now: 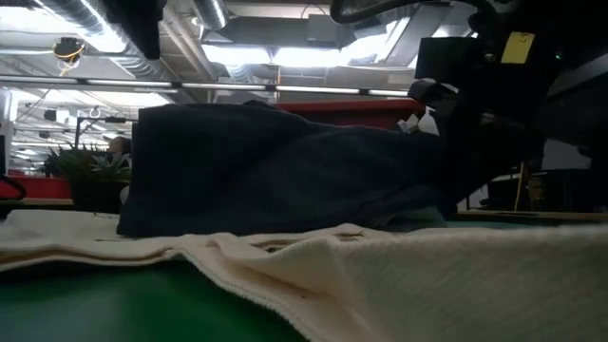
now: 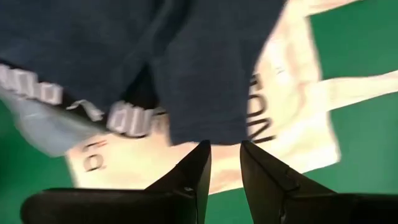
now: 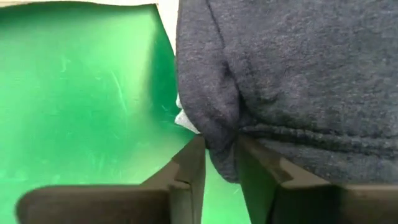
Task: Fold Laundry from Bin
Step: Fold the gray shorts
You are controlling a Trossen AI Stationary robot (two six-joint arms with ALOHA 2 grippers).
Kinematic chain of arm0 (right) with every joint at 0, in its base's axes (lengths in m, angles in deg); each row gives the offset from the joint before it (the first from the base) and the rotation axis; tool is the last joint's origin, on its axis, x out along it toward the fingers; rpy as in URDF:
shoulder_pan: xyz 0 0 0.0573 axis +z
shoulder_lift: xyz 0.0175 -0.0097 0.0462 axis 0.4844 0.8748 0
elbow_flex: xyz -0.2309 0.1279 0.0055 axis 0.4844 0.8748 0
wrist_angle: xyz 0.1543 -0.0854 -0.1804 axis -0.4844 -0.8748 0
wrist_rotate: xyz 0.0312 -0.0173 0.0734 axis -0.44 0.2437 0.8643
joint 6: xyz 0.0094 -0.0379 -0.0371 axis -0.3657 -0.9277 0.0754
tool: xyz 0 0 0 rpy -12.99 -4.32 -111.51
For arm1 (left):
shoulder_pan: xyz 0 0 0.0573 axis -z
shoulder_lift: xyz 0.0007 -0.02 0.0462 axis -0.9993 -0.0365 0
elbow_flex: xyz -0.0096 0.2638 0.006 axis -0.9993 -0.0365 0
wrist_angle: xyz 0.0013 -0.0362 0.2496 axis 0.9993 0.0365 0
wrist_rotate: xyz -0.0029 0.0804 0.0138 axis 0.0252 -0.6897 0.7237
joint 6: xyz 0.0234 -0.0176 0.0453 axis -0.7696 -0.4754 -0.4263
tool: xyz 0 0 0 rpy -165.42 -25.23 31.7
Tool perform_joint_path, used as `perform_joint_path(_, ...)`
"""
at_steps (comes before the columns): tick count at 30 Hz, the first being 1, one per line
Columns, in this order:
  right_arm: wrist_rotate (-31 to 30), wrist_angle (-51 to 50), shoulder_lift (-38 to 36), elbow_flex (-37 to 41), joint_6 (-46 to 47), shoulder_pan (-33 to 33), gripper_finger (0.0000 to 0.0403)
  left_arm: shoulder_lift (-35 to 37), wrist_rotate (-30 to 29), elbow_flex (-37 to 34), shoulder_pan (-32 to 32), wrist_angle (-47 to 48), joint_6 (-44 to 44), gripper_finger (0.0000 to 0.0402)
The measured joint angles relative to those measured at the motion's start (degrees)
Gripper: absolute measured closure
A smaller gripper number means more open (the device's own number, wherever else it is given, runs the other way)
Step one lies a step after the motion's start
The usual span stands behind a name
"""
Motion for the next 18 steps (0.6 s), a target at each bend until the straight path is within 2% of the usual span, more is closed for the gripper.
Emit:
perform_joint_path(8, 0.46, 0.02, 0.0, 0.0, 0.0, 0.02, 0.0362, -3.3, 0.05, 0.03, 3.02, -12.1, 1.4, 0.0321)
perform_joint_path(14, 0.47, 0.02, 0.0, -0.02, 0.0, 0.04, 0.0378, -8.35, 7.04, 0.02, 4.17, -15.72, -4.09, 0.0321)
perform_joint_path(18, 0.48, 0.02, 0.0, -0.02, 0.0, 0.04, 0.0379, -12.3, 8.96, 0.02, 4.37, -17.8, -6.32, 0.032)
